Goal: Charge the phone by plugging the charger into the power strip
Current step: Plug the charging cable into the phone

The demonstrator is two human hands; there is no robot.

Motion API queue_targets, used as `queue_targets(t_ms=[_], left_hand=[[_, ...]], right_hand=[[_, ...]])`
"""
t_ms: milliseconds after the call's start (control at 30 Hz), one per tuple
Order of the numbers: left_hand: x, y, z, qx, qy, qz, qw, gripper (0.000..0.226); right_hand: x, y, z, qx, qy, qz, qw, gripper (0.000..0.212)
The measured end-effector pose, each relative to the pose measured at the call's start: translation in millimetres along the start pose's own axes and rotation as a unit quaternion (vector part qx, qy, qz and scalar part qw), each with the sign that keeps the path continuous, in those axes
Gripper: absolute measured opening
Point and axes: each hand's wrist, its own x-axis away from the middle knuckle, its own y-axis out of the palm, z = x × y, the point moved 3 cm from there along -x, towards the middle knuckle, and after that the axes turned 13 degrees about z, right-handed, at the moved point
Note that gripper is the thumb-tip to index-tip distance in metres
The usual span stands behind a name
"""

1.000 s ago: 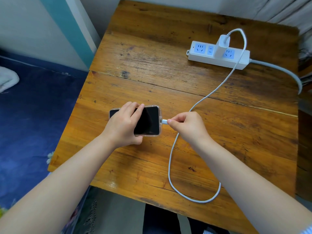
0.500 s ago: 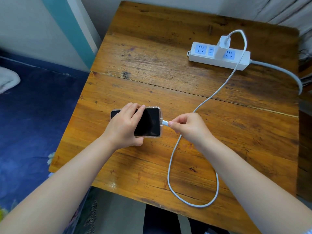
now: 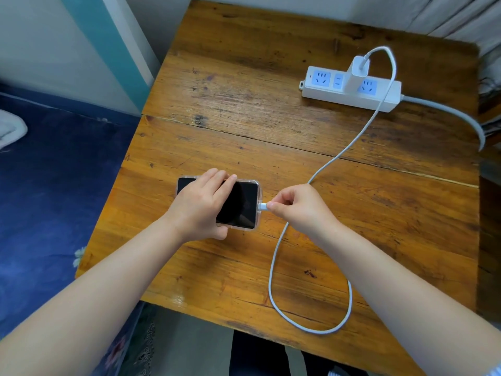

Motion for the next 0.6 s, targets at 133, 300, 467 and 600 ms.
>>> queue_targets(t_ms=[133,300,467,600], left_hand=[[-1.5,1.4,-2.3,-0.016,0.014,-0.014,1.0,0.088],[-0.5,3.1,-8.5,-0.027,0.028,-0.031,0.999,0.09],[-11.4,16.4,-18.5,-0.028,0.023,-0.071,0.997,0.095],[-35.9,33.6,-27.1,-0.051,0.015,-0.117,0.992,0.098]], right_hand=[[-1.7,7.2,3.9,0.001,-0.001,0.005,1.0,0.018],[-5.6,18.3,11.0,-0.019,0.006,-0.006,1.0,0.018],[-17.8,26.7,19.1,0.02,-0.012,0.001,1.0,0.019],[-28.4,22.6,21.6,0.113,-0.067,0.043,0.99,0.023]])
